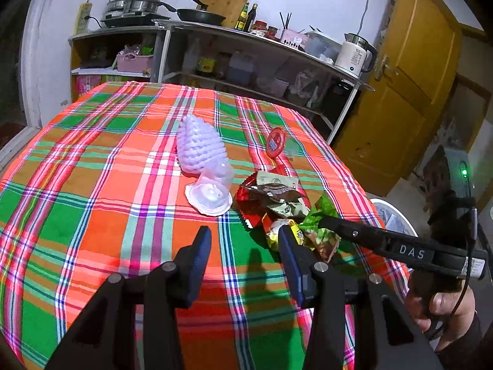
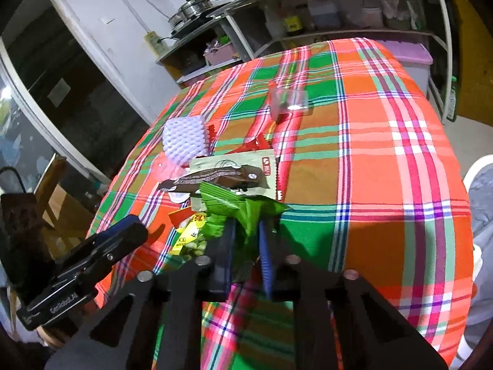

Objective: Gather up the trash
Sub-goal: 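Grasp the green bag with the right tool while the left tool grasps the yellow packet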

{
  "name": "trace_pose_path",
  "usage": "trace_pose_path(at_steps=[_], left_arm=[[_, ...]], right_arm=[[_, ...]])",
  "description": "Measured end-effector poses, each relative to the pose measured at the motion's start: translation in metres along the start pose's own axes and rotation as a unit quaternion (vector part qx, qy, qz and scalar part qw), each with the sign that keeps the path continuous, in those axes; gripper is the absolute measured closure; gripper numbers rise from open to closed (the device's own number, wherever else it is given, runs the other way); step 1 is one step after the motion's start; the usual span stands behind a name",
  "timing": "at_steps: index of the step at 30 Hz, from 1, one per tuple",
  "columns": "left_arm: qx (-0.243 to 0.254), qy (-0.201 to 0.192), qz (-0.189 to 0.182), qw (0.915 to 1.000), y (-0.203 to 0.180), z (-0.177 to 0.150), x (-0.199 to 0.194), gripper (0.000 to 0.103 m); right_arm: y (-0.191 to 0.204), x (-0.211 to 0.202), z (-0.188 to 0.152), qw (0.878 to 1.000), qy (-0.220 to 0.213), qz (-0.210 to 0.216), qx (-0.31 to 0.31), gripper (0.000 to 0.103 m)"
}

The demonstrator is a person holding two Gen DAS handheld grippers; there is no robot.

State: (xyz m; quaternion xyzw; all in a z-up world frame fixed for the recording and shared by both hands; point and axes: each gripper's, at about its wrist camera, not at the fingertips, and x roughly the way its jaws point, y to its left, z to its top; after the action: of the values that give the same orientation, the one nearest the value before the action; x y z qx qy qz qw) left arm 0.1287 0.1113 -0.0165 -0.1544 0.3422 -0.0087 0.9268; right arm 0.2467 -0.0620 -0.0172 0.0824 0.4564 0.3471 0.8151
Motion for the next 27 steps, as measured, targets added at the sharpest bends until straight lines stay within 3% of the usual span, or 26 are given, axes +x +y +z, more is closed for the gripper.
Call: trace_pose_path(at_steps=[7, 10, 14, 23, 24, 27], left_arm=[[-0.009, 0.02, -0.02, 0.9996, -0.007, 0.002, 0.011, 0.055], [-0.012, 0.027, -0.032, 0.9991, -0.013, 0.002, 0.017, 0.044], [-0.026, 0.045, -0.039, 0.9979, -0.019, 0.004, 0.033, 0.042], [-0.032, 0.053, -0.005, 0.9981, -0.029, 0.005, 0.053, 0.042], [-0.027, 0.054, 0.001, 0.9982, -0.03, 0.005, 0.054, 0.045], [-0.01, 0.054, 0.025, 0.9982, -0.033, 0.002, 0.053, 0.065]], right_arm=[[0.004, -0.019, -0.005, 0.999, -0.021, -0.018, -0.018, 0.093], [-0.003, -0.03, -0.009, 0.999, -0.031, -0.028, -0.013, 0.093], [-0.014, -0.041, -0.013, 0.999, -0.038, -0.037, -0.002, 0.093], [-0.036, -0.052, -0.018, 0.998, -0.043, -0.045, 0.017, 0.093], [-0.037, -0.052, -0.019, 0.998, -0.043, -0.043, 0.018, 0.093], [-0.036, -0.054, -0.02, 0.998, -0.046, -0.043, 0.016, 0.093]])
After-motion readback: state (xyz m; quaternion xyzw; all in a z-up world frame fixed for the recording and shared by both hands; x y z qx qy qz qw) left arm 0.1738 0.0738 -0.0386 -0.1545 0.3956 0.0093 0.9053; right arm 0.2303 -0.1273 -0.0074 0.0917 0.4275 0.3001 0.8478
